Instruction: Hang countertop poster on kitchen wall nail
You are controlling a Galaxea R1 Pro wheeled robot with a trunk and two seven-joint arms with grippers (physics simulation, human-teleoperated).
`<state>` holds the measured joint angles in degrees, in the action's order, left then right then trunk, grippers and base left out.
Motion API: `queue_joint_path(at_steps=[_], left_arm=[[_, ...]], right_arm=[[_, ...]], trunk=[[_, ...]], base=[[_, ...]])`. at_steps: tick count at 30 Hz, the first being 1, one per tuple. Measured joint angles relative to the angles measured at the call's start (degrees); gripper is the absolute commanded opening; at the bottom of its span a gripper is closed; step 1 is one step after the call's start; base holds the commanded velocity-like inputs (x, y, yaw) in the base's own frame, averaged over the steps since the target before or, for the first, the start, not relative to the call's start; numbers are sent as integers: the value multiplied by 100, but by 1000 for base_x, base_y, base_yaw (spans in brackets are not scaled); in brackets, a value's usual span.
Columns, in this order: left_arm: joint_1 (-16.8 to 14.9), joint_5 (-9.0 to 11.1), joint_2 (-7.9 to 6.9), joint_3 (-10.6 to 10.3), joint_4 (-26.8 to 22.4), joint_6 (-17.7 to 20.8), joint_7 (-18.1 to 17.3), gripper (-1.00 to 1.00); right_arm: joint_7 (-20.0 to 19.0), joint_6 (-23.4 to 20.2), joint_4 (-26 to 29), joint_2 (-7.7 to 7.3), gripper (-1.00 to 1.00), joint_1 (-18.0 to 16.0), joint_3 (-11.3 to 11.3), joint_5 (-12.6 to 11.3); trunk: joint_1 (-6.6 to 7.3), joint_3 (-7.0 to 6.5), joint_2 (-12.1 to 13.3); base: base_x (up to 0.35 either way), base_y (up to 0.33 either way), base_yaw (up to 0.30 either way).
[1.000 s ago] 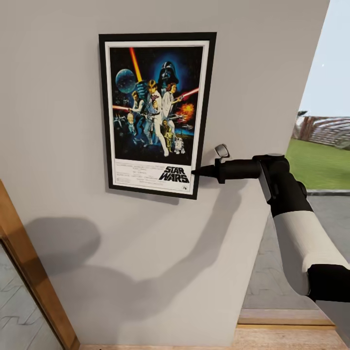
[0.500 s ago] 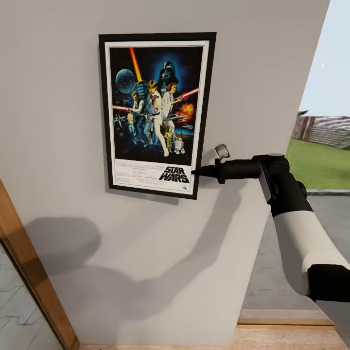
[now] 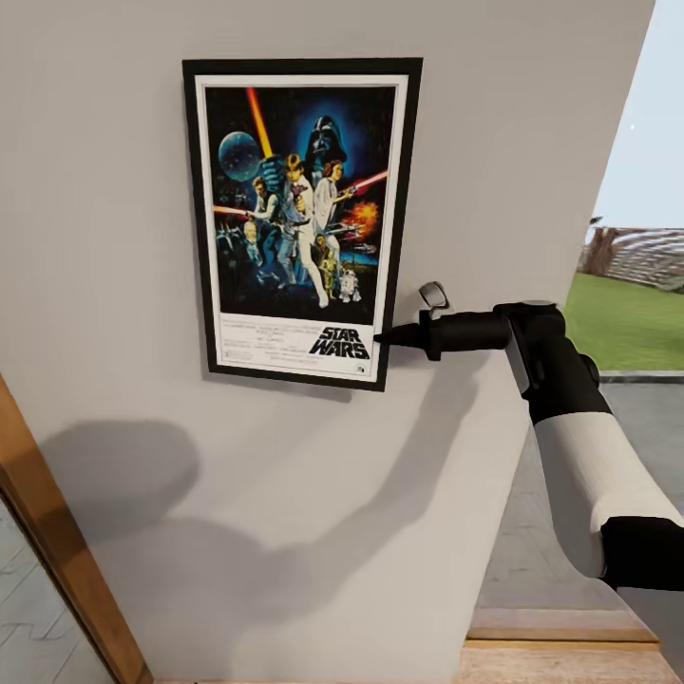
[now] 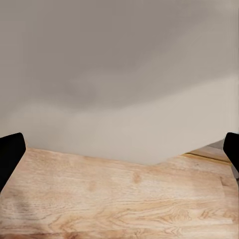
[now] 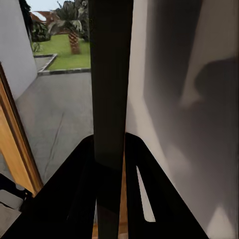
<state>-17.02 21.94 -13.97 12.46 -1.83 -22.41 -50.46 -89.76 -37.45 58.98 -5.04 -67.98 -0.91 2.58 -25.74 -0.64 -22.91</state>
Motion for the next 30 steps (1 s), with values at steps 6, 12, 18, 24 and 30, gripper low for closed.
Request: queue_joint_path(at_steps=[6, 12, 18, 24, 30], left_arm=[[2, 0, -8, 1, 0, 0, 0, 100], [0, 0, -17, 0, 0, 0, 0, 100], [0, 0, -18, 0, 0, 0, -1, 100], [7, 0, -13, -14, 0, 0, -8, 100], [7, 0, -13, -14, 0, 0, -9, 100]], right_arm=[[1, 51, 0, 2, -100, 0, 2, 3], [1, 49, 0, 0, -100, 0, 2, 0], [1, 48, 0, 1, -100, -1, 2, 1], [95, 31, 17, 9, -100, 0, -24, -74], [124, 3, 16, 9, -100, -1, -19, -180]], trunk=[[-1, 0, 0], [-1, 0, 0], [-1, 0, 0], [-1, -1, 2], [-1, -1, 2]], base=[[19, 0, 0], [2, 0, 0], [0, 0, 0], [0, 0, 0], [0, 0, 0]])
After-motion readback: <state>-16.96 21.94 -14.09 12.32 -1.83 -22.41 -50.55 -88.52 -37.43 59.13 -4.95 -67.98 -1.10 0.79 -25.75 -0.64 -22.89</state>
